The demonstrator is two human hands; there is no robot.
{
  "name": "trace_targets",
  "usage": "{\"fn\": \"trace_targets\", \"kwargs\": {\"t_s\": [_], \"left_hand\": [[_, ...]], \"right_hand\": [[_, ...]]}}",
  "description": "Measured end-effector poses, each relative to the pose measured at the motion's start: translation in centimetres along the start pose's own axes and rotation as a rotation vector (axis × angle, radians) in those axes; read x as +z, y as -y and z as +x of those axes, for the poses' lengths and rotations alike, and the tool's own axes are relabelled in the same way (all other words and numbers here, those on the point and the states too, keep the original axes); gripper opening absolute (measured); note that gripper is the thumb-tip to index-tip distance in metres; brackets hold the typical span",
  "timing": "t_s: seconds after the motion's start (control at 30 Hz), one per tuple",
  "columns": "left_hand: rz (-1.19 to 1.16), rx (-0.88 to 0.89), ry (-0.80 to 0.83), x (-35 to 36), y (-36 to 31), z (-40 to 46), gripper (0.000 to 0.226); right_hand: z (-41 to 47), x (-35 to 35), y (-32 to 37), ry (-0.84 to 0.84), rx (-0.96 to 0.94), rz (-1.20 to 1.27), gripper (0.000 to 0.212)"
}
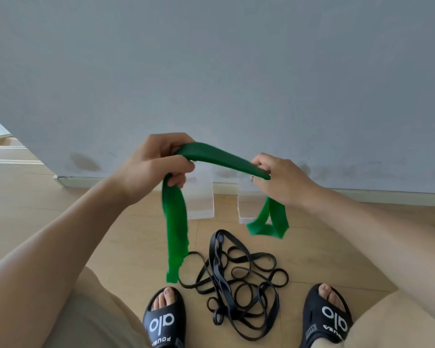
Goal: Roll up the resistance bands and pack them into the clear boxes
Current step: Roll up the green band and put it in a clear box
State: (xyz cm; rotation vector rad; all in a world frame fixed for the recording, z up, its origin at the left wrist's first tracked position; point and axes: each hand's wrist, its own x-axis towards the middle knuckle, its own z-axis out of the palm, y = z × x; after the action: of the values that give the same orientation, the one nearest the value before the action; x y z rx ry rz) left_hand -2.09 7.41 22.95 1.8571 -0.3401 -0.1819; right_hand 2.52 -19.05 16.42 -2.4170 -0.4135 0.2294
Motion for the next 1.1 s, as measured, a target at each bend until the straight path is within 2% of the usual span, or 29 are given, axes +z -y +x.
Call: {"fn": "trace_targets", "kwargs": {"t_s": [0.07, 0.13, 0.17, 0.27, 0.3, 0.37, 0.5, 0.6, 0.73, 0.8, 0.9, 1.03, 1.1], "left_hand": [[-0.031, -0.035, -0.022, -0.6, 0.1, -0.3, 0.012], [0.080, -0.092, -0.006, -0.9, 0.8, -0.3, 0.009], [0.190, -0.129, 0.031, -0.9, 1.3, -0.3, 0.012], [0.630, -0.251, 0.220, 0.4, 2.9, -0.3, 0.044], [0.684, -0.241, 0.241, 1.3, 3.1, -0.2, 0.051], [0.635, -0.160, 0.204, 3.2, 3.0, 0.0, 0.055], [0.579, -0.031, 0.156, 5.4, 2.7, 0.4, 0.043], [0.573, -0.028, 0.118, 6.1, 2.8, 0.4, 0.040], [0.579, 0.008, 0.099, 5.5, 1.7, 0.8, 0.020], [0.477, -0.003, 0.112, 4.2, 1.2, 0.9, 0.011], [0.295, -0.013, 0.113, 2.6, 0.2, 0.7, 0.013], [0.059, -0.075, 0.085, 0.9, -0.3, -0.2, 0.009], [0.040, -0.127, 0.075, -0.1, -0.1, -0.3, 0.013]], "right_hand": [[0.0, 0.0, -0.6, 0.040, 0.043, 0.000, 0.012], [0.0, -0.1, -0.6, 0.049, 0.077, 0.002, 0.010], [0.0, -0.1, -0.5, 0.039, 0.082, 0.014, 0.010], [-0.2, 0.1, 0.8, -0.033, 0.030, 0.069, 0.010], [-0.3, 0.2, 1.6, -0.049, -0.013, 0.077, 0.010], [-0.8, 0.7, 3.2, -0.048, -0.102, 0.054, 0.017], [-1.4, 1.2, 4.3, -0.041, -0.140, 0.058, 0.030], [-1.2, 1.0, 3.7, -0.081, -0.123, 0.062, 0.029], [-1.2, 0.8, 2.6, -0.081, -0.144, 0.045, 0.022], [-0.9, 0.4, 2.0, -0.068, -0.129, 0.038, 0.023], [-0.5, 0.0, 0.7, -0.041, -0.081, 0.008, 0.022], [0.2, -0.6, -1.5, 0.005, 0.010, -0.176, 0.019], [0.5, -1.1, -2.3, 0.004, 0.066, -0.201, 0.016]]}}
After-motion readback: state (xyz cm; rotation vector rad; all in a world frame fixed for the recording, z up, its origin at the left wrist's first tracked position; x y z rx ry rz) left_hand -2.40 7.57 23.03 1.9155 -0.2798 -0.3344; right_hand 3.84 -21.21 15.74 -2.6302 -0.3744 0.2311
